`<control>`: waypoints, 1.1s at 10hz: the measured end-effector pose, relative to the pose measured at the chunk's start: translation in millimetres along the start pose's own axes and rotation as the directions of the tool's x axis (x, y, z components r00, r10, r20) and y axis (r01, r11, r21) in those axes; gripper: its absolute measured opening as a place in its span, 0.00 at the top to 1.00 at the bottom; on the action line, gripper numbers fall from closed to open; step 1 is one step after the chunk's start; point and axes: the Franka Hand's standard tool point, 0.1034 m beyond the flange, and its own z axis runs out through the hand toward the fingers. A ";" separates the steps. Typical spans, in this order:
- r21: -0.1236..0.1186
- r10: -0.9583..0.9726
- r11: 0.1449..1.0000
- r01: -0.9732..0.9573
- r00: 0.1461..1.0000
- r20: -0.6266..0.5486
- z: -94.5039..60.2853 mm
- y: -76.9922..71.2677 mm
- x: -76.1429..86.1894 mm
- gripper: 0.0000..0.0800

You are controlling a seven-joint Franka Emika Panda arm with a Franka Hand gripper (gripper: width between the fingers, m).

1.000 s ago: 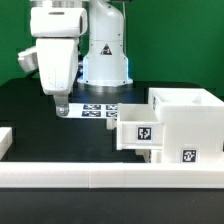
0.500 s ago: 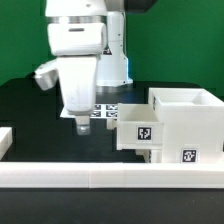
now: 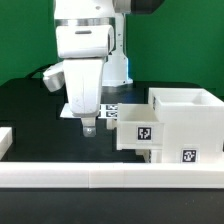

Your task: Assemble drawer

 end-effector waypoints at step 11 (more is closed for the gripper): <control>0.012 0.016 1.000 -0.016 1.000 -0.011 7.4 0.1 40.3 0.19</control>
Offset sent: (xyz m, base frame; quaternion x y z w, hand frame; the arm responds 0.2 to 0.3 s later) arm 0.0070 0.0208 0.0029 -0.0012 0.0117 -0.0044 0.9999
